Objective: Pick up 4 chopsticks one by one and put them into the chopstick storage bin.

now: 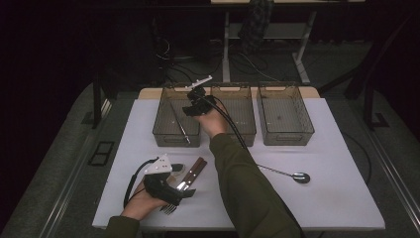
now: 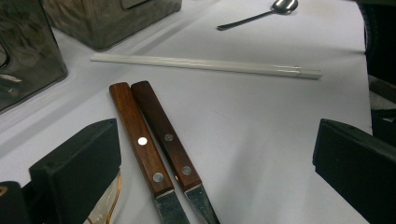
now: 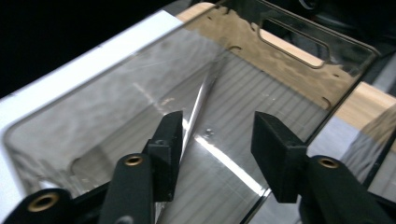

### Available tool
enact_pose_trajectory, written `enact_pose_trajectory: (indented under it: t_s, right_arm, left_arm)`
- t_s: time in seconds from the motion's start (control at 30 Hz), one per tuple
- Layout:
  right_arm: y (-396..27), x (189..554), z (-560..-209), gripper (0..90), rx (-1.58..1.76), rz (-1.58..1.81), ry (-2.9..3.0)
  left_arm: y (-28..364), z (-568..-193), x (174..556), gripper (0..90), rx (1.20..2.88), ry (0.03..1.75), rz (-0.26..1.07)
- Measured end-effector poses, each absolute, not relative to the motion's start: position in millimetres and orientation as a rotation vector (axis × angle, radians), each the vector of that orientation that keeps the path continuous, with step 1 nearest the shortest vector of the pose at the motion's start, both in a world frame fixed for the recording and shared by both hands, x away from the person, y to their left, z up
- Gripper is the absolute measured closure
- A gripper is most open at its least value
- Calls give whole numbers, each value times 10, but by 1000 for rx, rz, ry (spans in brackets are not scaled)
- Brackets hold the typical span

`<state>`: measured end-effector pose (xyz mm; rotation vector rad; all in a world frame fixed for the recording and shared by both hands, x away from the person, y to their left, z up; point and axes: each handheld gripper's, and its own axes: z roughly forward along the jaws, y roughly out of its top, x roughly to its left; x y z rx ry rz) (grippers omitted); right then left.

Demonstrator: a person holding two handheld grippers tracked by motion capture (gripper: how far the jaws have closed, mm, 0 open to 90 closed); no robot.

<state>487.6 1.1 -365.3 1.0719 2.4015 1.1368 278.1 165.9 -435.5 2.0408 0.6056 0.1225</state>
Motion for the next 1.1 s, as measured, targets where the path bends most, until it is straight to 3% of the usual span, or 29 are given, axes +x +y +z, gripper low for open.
enact_pose_trajectory:
  t_s: [0.17,0.4,1.1]
  right_arm:
    - [-72,4843,-3594,438,1086,1175,2437]
    - [-289,4693,-3539,401,1059,1221,2433]
    - [-992,4163,-3501,410,987,1259,2474]
  left_arm:
    - [1658,-4362,2789,0,2044,607,123]
    - [1657,-4361,2786,0,2043,603,122]
    - [1670,-4357,2787,0,2034,617,127]
